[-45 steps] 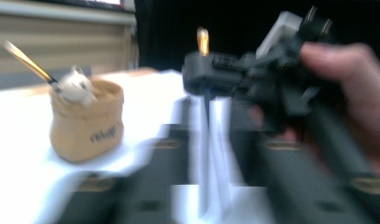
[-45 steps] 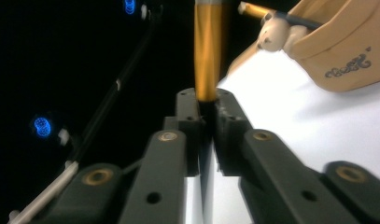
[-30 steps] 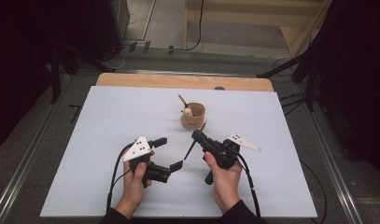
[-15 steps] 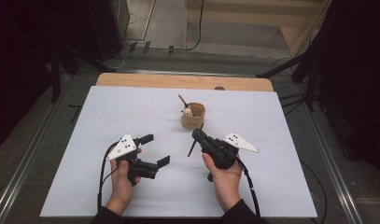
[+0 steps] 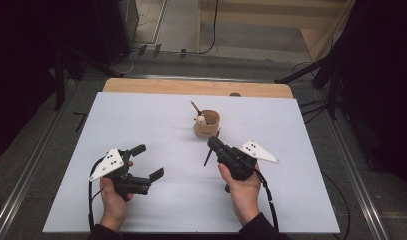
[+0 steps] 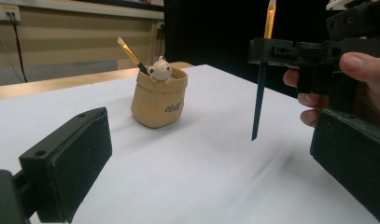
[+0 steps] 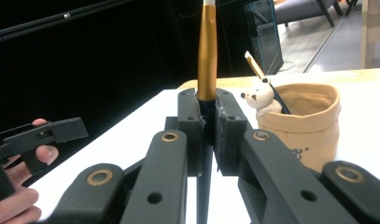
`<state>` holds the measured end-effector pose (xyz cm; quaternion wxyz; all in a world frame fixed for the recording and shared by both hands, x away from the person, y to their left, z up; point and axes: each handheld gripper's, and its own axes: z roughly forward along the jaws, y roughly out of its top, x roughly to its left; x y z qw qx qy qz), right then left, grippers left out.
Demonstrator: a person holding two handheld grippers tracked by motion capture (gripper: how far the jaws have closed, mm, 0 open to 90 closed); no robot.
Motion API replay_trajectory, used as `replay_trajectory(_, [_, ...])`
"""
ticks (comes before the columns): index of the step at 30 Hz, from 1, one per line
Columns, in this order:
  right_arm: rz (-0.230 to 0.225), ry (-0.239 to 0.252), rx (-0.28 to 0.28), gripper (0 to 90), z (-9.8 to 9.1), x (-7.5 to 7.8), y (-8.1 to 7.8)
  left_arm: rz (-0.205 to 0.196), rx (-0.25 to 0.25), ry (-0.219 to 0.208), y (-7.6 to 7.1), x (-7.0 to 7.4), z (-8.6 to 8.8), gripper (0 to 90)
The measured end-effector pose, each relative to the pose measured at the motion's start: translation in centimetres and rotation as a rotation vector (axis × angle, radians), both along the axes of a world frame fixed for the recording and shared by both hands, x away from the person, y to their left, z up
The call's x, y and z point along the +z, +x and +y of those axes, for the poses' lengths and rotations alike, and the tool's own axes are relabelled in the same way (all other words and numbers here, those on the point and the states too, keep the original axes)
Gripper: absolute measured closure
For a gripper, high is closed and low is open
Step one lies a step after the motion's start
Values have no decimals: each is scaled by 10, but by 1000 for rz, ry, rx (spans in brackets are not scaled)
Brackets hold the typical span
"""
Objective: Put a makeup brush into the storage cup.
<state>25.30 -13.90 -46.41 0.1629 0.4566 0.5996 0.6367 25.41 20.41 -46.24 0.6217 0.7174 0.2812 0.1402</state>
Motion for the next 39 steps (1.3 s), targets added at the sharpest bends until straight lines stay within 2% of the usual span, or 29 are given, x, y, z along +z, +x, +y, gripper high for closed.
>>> replay_trajectory(7, [-11, -15, -8, 841, -2, -1, 3, -18, 31, 26, -8, 2, 23, 0])
replay_trajectory(9, [-12, -15, -10, 841, -2, 0, 3, -21, 89, 34, -11, 3, 30, 0])
replay_trajectory(11, [-16, -21, -11, 841, -2, 0, 4, -13, 84, 21, -12, 2, 37, 0])
replay_trajectory(13, [-10, -20, -8, 841, -1, 0, 5, -14, 88, 27, -14, 2, 42, 0])
replay_trajectory(17, [-14, -29, -11, 841, -1, 0, 4, -12, 124, 14, -15, 1, 52, 0])
replay_trajectory(19, [-16, -30, -12, 841, -3, 0, 3, -17, 165, 27, -17, 0, 55, 0])
replay_trajectory(23, [-19, -34, -20, 841, -6, 0, 3, -27, 179, 32, -19, -1, 61, 0])
replay_trajectory(25, [-17, -32, -22, 840, -7, 0, 3, -35, 217, 46, -22, 0, 62, 0])
replay_trajectory(30, [-27, -33, -21, 841, -8, 1, 4, -36, 226, 43, -24, -1, 67, 0])
replay_trajectory(33, [-34, -48, -19, 841, -7, 2, 4, -29, 228, 24, -23, -2, 70, 0])
replay_trajectory(39, [-43, -65, -22, 841, -7, 2, 5, -17, 251, 26, -22, -6, 72, 0])
